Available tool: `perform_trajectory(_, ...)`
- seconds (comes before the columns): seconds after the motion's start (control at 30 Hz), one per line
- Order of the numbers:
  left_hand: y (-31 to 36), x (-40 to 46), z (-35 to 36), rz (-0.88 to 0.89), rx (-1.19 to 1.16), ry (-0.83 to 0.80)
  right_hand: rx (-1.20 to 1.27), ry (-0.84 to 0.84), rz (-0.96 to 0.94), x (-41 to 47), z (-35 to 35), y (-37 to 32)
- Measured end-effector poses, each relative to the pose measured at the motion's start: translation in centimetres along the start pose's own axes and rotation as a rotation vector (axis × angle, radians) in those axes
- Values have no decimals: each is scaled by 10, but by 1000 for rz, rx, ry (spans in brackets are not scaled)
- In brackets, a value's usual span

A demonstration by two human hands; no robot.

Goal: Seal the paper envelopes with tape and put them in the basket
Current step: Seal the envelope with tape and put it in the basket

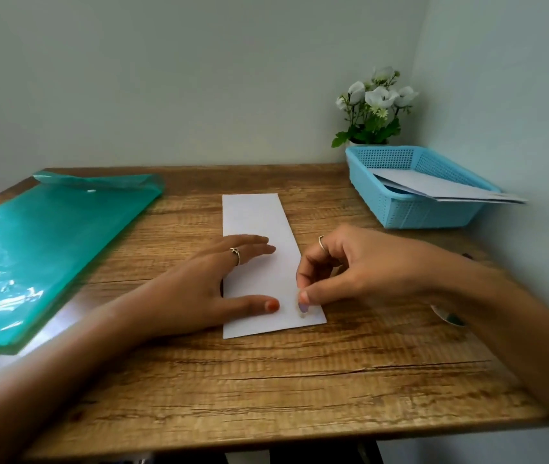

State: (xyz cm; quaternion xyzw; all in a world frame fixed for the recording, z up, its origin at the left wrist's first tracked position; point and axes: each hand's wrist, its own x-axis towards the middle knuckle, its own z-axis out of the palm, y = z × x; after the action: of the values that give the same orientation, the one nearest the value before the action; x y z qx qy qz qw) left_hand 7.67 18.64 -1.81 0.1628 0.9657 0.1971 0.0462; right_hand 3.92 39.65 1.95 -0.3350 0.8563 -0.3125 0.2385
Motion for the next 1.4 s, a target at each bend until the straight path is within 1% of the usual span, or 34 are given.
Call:
perform_trajectory(0.13, -5, 2, 2, 35, 10, 43, -39, -11, -8, 4, 0, 1)
perform_trajectory(0.5, -9, 4, 3, 60, 13, 42, -62, 15, 5, 10, 1, 5)
perform_trajectory(0.93, -13, 5, 4, 111, 1, 54, -53, -23, -59, 7, -2, 5)
perform_trajectory(1.17, -12, 5, 4, 91, 4, 51, -121, -39, -49, 9, 0, 5)
perform_trajectory(1.4, -12, 5, 4, 81, -5, 57, -166, -17, -43, 10, 4, 6)
